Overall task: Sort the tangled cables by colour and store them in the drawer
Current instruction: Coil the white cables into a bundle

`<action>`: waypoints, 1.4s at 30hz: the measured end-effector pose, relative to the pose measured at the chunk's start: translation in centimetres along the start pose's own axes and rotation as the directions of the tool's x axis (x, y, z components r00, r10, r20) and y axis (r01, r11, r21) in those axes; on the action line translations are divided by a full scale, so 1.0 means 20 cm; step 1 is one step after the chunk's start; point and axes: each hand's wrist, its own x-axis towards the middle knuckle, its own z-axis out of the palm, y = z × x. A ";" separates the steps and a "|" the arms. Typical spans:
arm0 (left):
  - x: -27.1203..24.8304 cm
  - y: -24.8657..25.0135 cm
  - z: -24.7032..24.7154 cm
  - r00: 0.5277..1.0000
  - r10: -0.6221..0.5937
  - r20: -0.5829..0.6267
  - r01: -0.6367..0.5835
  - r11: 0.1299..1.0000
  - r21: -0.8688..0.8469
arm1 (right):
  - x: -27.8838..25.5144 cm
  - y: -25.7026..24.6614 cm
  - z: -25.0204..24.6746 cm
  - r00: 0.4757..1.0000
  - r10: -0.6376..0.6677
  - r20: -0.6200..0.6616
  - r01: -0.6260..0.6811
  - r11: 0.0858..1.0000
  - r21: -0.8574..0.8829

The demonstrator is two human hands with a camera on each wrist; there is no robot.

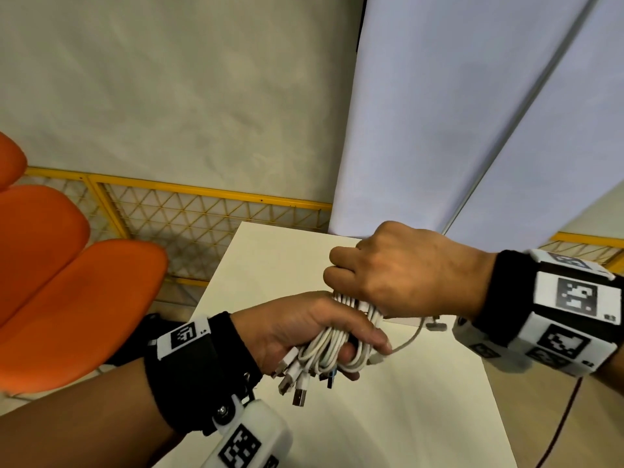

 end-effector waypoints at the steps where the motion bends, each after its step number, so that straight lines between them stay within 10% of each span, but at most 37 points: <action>1: 0.00 0.00 0.00 0.999 0.009 -0.032 -0.009 1.000 -0.004 | 0.00 0.00 -0.01 1.000 0.004 0.015 -0.004 1.000 -0.002; 6: 0.02 0.02 -0.02 0.993 0.069 -0.094 -0.072 0.997 -0.028 | 0.00 0.01 -0.02 0.999 -0.040 0.016 0.040 0.998 -0.039; 11: 0.03 0.01 -0.05 0.970 0.039 0.239 -0.027 0.998 -0.054 | 0.03 0.00 -0.01 0.999 -0.022 -0.034 0.021 0.999 -0.045; 17: 0.06 -0.02 -0.05 0.953 0.101 0.284 -0.049 0.982 -0.185 | 0.03 0.03 0.00 0.995 -0.084 -0.055 0.080 0.994 -0.068; 26: 0.03 -0.02 -0.01 1.000 0.007 0.022 -0.006 0.999 -0.051 | 0.02 0.05 0.04 0.983 -0.164 -0.084 0.159 0.985 -0.072; 33: 0.03 -0.04 0.00 0.999 0.030 0.039 -0.026 0.996 -0.084 | 0.04 0.01 0.05 0.992 -0.123 -0.031 0.125 0.990 0.068; 36: 0.03 -0.04 -0.03 0.996 0.092 -0.003 -0.091 0.985 -0.149 | 0.05 0.02 0.04 0.998 0.057 0.004 -0.056 0.974 0.219; 42: 0.02 -0.02 -0.11 0.955 0.252 -0.158 -0.284 0.930 -0.232 | -0.03 0.11 0.00 0.858 0.472 0.203 -0.386 0.332 0.861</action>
